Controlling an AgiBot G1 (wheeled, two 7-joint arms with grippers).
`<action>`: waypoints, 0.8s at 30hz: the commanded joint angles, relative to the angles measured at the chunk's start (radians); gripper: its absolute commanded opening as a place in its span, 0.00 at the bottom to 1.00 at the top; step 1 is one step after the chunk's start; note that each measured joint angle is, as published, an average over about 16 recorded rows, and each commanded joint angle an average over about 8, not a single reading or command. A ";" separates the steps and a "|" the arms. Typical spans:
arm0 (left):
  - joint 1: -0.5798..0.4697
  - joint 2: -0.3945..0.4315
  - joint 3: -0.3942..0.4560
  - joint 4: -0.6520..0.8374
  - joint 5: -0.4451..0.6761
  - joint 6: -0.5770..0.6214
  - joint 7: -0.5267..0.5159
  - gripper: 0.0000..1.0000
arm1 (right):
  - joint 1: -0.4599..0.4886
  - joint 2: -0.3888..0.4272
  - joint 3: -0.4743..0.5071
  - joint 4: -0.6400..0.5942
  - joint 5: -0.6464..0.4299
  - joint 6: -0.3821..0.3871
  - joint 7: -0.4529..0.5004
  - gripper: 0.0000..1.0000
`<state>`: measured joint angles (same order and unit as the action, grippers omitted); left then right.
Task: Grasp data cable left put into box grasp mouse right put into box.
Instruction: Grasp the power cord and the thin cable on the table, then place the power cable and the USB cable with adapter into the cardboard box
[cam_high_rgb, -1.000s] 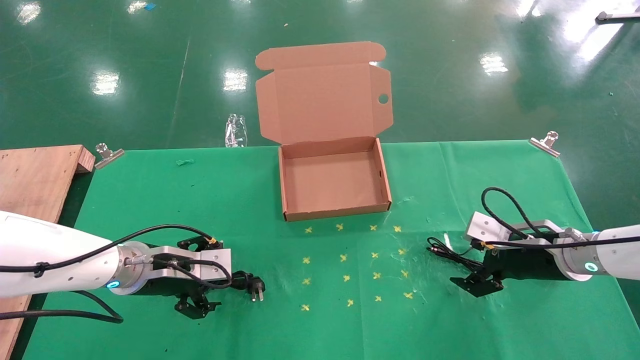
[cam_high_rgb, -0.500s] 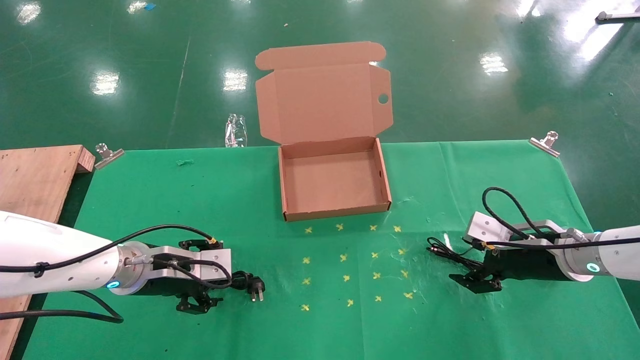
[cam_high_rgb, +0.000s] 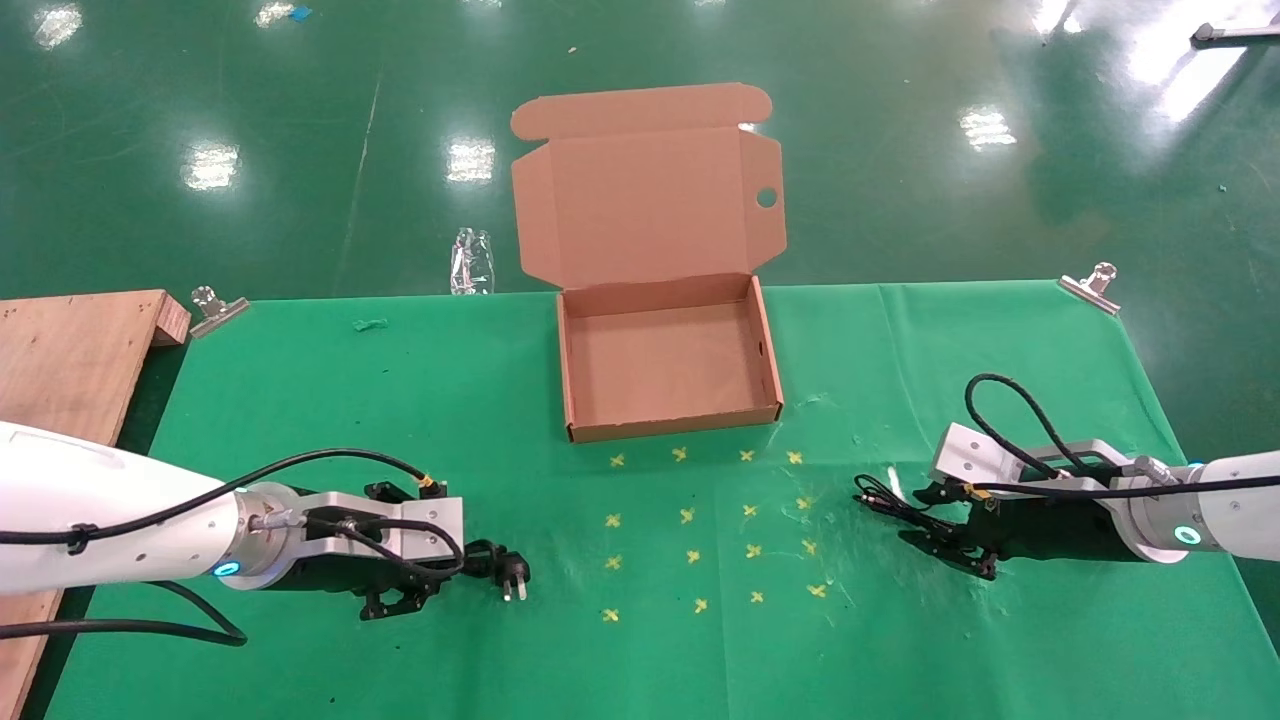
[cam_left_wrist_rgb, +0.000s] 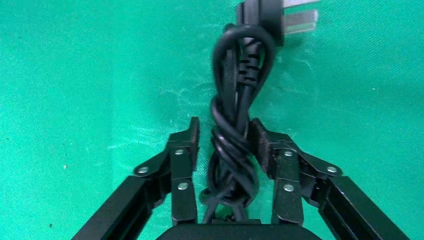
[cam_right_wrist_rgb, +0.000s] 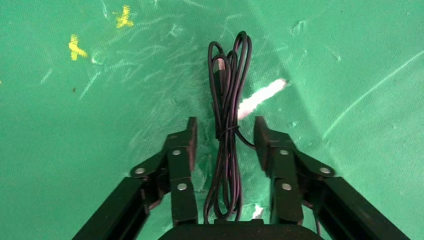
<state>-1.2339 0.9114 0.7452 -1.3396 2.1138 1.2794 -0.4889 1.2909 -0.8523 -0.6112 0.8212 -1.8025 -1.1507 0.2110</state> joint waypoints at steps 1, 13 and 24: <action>0.000 0.000 0.000 0.000 0.000 0.000 0.000 0.00 | 0.000 0.000 0.000 0.001 0.000 0.000 0.000 0.00; 0.000 0.000 0.000 0.000 0.001 0.000 0.000 0.00 | -0.001 0.001 0.000 0.002 0.001 -0.001 0.001 0.00; -0.060 -0.021 -0.028 0.000 -0.055 0.024 0.042 0.00 | 0.019 0.017 0.009 0.029 0.003 -0.002 0.000 0.00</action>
<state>-1.3095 0.8933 0.7113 -1.3386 2.0504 1.3085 -0.4470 1.3181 -0.8257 -0.5950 0.8690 -1.7939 -1.1552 0.2181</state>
